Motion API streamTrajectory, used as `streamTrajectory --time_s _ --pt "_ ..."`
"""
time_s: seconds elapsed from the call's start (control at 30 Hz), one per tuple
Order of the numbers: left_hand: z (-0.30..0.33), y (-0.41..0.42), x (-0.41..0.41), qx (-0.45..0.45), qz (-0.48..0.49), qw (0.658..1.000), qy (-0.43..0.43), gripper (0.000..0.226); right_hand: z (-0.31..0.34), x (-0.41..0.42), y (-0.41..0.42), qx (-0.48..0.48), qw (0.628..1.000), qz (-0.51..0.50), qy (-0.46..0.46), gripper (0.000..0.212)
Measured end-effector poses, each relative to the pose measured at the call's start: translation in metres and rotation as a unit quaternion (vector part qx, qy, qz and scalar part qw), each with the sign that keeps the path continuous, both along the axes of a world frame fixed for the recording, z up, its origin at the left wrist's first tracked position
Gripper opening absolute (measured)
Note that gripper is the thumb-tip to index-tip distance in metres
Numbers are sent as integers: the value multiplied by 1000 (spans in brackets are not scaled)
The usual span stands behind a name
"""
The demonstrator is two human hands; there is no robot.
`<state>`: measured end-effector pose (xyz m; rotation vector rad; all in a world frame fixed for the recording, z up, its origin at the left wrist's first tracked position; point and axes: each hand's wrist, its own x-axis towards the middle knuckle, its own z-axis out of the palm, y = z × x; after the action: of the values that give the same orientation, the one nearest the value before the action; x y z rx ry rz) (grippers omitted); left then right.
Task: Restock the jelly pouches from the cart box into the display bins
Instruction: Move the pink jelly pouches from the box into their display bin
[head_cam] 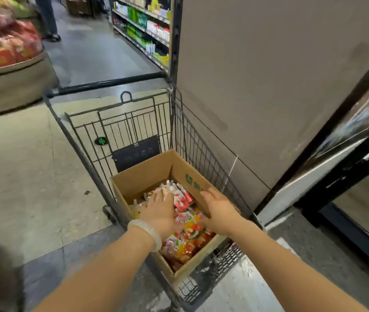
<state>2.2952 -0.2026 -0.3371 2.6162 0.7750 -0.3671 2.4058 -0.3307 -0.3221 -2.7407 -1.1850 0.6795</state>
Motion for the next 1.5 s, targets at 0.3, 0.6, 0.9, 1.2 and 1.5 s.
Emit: streamTrajectory --time_s 0.3,0.6,0.9,1.2,1.5 --pt "-96 34 83 -65 115 989 60 75 -112 94 78 -51 994 13 96 76" --pt "-213 56 139 -197 287 934 83 75 -233 162 123 -104 982 43 151 74" --pt "-279 65 163 -288 464 837 -32 53 -306 173 160 -68 970 -73 222 72" --pt "-336 77 233 -385 649 641 -142 26 -328 175 157 -14 971 -150 184 63" --pt "-329 79 202 -366 684 613 -151 12 -325 179 153 -18 979 -141 149 60"
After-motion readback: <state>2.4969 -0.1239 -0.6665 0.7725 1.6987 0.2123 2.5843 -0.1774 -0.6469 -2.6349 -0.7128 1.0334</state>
